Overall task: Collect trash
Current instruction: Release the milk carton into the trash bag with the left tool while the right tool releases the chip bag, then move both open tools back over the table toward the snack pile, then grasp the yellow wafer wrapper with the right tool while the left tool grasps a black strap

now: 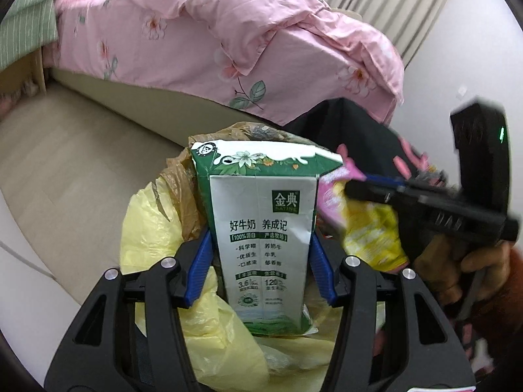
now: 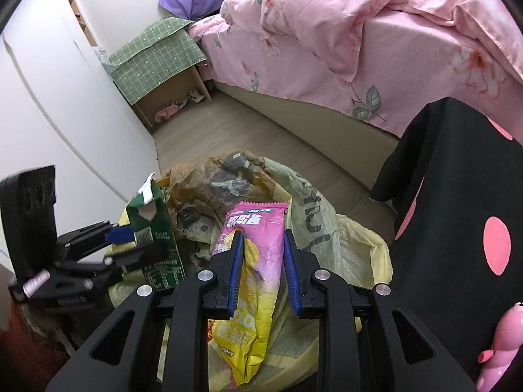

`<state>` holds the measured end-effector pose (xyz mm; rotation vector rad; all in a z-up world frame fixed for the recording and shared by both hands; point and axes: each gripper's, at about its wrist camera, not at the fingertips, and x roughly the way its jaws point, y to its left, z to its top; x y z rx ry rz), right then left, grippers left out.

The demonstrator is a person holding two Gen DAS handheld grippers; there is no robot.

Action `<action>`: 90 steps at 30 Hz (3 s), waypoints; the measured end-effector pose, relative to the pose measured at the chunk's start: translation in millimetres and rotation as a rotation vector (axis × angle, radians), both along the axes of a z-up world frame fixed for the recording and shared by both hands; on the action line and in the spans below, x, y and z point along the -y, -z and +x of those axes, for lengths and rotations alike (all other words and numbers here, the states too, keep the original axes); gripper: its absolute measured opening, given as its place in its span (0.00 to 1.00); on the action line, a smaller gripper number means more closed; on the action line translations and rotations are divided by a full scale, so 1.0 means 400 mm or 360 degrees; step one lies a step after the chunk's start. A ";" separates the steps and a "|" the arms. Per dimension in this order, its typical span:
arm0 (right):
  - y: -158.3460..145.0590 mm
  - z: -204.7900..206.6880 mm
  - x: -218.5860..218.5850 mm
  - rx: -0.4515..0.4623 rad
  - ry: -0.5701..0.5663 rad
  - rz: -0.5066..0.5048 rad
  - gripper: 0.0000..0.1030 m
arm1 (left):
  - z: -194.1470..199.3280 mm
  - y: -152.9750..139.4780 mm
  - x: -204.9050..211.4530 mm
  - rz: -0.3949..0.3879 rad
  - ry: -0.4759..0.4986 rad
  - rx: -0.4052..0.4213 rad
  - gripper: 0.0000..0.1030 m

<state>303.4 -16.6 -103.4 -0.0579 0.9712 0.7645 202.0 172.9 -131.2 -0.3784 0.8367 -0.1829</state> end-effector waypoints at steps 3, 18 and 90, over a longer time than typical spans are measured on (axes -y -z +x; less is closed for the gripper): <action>0.002 -0.001 0.017 -0.0025 0.0044 0.0025 0.29 | 0.000 -0.021 -0.024 -0.0193 -0.0017 -0.0009 0.58; -0.158 -0.156 0.218 0.0253 0.0158 0.0092 0.39 | -0.055 -0.212 0.059 0.0024 -0.0131 0.0230 0.87; -0.026 -0.168 0.876 0.0244 0.0599 -0.0095 0.32 | 0.216 -0.170 0.757 0.0113 0.1070 0.0129 0.48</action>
